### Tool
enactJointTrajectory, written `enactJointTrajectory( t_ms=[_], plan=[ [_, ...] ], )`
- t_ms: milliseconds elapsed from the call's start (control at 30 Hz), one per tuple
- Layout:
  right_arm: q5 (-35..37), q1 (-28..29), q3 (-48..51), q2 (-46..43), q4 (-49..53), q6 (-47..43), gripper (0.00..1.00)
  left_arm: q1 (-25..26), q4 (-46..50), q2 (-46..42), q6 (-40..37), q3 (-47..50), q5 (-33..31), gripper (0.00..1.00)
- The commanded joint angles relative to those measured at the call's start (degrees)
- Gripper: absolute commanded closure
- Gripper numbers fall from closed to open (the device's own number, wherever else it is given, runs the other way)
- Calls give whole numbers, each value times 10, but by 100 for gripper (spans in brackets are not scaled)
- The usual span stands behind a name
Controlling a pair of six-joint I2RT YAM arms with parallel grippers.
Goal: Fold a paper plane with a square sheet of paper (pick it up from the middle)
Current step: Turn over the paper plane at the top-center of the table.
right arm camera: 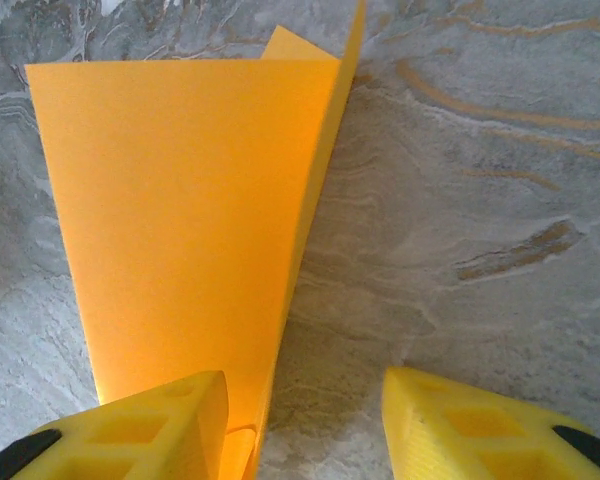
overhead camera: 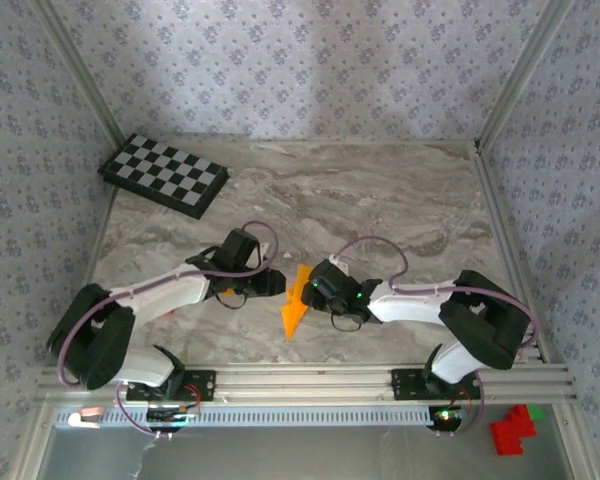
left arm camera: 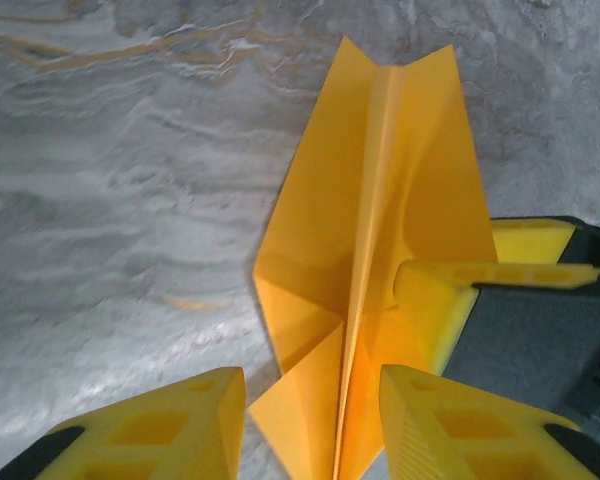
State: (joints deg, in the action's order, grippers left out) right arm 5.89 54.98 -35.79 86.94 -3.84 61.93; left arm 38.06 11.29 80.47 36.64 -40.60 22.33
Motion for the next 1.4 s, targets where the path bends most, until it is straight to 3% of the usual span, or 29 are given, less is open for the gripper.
enactJointTrajectory(
  t_ms=[0, 300, 700, 833, 933, 1200, 1367],
  plan=[
    [-17, -7, 24, -7, -59, 14, 55, 8, -12, 43, -7, -34, 22, 60],
    [-25, -17, 55, -9, -89, 23, 57, 26, -31, 131, -2, -91, 41, 61],
    [-55, -45, 76, -19, -122, 13, 53, 28, -57, 191, 26, -138, 55, 91],
    [-86, -71, 88, -56, -142, -5, 44, 16, -1, 176, -2, -155, 15, 99],
    [-103, -95, 97, -103, -136, -23, 39, 0, 67, 154, -41, -171, -43, 100],
    [-97, -148, 101, -200, -44, -70, 38, -30, 195, 156, -124, -229, -174, 98],
    [-105, -170, 106, -216, -34, -77, 38, -30, 208, 191, -127, -251, -191, 96]
  ],
)
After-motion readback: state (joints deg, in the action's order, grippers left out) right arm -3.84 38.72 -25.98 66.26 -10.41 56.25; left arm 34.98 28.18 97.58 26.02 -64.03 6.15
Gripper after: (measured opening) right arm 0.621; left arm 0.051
